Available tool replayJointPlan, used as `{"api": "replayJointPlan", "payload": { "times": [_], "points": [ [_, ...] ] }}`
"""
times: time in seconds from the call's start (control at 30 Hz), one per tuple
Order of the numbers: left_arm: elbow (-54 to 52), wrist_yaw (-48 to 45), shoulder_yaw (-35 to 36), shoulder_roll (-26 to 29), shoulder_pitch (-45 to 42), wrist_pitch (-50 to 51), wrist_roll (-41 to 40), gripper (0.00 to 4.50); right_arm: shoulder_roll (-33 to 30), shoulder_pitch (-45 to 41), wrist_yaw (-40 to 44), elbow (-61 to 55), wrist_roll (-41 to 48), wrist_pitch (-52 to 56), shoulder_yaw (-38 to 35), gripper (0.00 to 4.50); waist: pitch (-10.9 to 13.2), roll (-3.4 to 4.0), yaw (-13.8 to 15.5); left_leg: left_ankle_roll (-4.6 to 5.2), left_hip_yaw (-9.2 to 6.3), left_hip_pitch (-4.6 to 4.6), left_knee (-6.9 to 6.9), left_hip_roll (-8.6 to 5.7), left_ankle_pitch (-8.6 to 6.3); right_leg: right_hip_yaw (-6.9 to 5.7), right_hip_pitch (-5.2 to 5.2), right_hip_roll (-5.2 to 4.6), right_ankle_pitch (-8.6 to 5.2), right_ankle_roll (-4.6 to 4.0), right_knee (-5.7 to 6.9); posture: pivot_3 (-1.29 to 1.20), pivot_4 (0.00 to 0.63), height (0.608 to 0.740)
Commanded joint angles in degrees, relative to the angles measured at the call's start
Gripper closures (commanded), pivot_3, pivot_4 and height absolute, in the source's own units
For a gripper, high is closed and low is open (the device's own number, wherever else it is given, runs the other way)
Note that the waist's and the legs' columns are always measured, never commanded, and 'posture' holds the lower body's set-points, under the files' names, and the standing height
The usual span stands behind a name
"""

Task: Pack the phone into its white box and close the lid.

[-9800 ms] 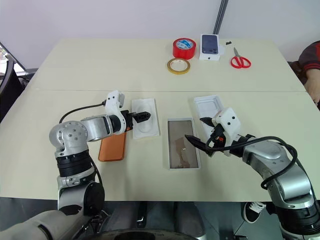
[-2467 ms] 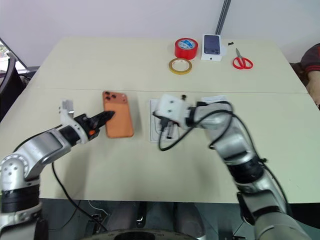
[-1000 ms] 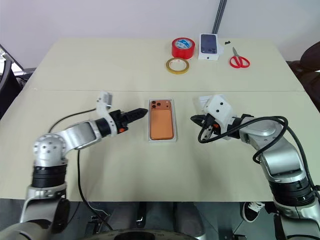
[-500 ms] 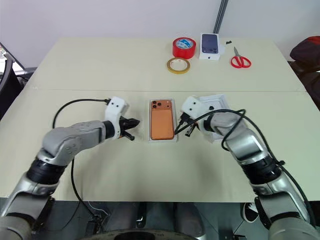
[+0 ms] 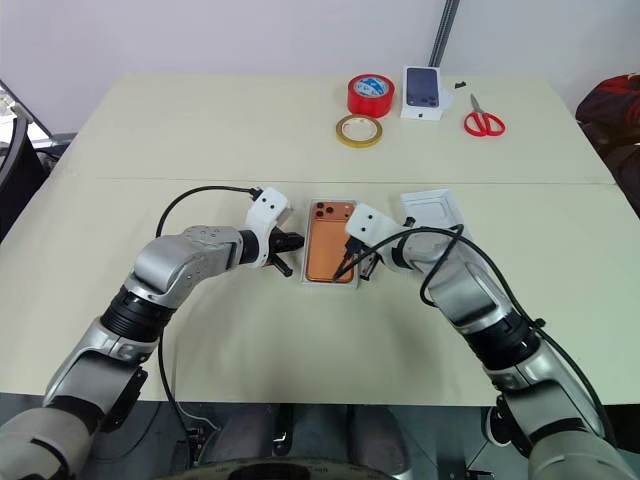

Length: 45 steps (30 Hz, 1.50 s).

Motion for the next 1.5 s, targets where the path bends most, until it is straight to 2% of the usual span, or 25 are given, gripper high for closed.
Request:
{"api": "replayJointPlan", "payload": {
  "times": [0.03, 0.27, 0.43, 0.93, 1.13, 1.23, 1.37, 1.5],
  "points": [
    [-5.1, -6.8, -5.4, -3.6, -0.9, 1.3, -1.5, 4.45, -2.2, 3.1, 2.1, -10.0, 2.4, 2.8, -2.3, 4.50, 0.0, 0.00, 0.3, 0.01, 0.00, 0.00, 0.00, 0.00, 0.00, 0.00, 0.00, 0.00, 0.00, 0.00, 0.00, 0.00, 0.150, 0.740],
    [-8.0, -10.2, -7.7, -6.6, -1.0, 4.2, -0.2, 4.45, -9.1, 14.5, 3.1, -23.4, 4.6, 10.6, -8.4, 4.50, 0.0, 0.01, 0.5, 0.20, -0.04, 0.02, 0.04, 0.00, -0.12, -0.01, 0.08, 0.01, 0.00, 0.00, 0.00, 0.00, 0.150, 0.740],
    [-8.1, -11.0, -7.4, -7.8, -0.8, 5.2, 0.7, 4.45, -11.8, 19.0, 2.8, -27.5, 5.8, 13.2, -11.2, 4.50, 0.0, 0.02, 0.4, 0.27, -0.05, 0.05, 0.04, 0.01, -0.16, 0.00, 0.09, 0.04, 0.00, 0.00, 0.00, 0.00, 0.150, 0.740],
    [-9.3, -11.5, -6.8, -7.0, 0.8, 6.9, 2.8, 4.45, -14.3, 18.0, 2.2, -23.2, 6.0, 10.7, -12.0, 4.50, 0.0, 0.02, 0.4, 0.35, -0.05, 0.06, 0.07, 0.01, -0.20, 0.00, 0.11, 0.05, 0.00, 0.00, 0.01, 0.00, 0.150, 0.740],
    [-10.2, -11.2, -3.0, -5.1, 1.5, 7.0, 2.8, 4.45, -18.4, 19.7, 6.3, -24.2, 9.9, 10.2, -20.1, 4.50, 0.0, 0.02, 0.4, 0.37, -0.04, 0.05, 0.09, 0.02, -0.21, 0.00, 0.11, 0.05, 0.00, 0.00, 0.01, 0.00, 0.150, 0.740],
    [-11.2, -11.7, 1.4, -2.4, 3.0, 4.1, 2.8, 4.50, -18.8, 16.9, 9.0, -24.1, 15.2, 14.8, -26.3, 3.58, 0.0, 0.02, 0.1, 0.37, -0.05, 0.06, 0.09, 0.04, -0.21, -0.01, 0.12, 0.06, 0.00, 0.00, 0.01, 0.00, 0.150, 0.740],
    [-13.2, -14.4, 5.8, 0.8, 6.3, -4.5, 2.9, 4.50, -16.9, 9.6, 6.5, -19.6, 18.3, 22.9, -26.3, 1.62, 0.0, 0.09, -0.7, 0.37, -0.03, 0.11, 0.03, 0.10, -0.21, 0.00, 0.12, 0.10, 0.00, -0.01, 0.05, 0.00, 0.150, 0.740],
    [-14.9, -18.3, 7.6, 3.3, 10.4, -16.3, 4.5, 4.50, -12.0, 1.8, 1.8, -11.5, 19.1, 30.2, -23.6, 1.62, 0.0, 0.11, -0.9, 0.37, -0.01, 0.10, 0.04, 0.09, -0.21, 0.01, 0.13, 0.05, 0.00, -0.01, 0.00, 0.00, 0.150, 0.740]
  ]
}}
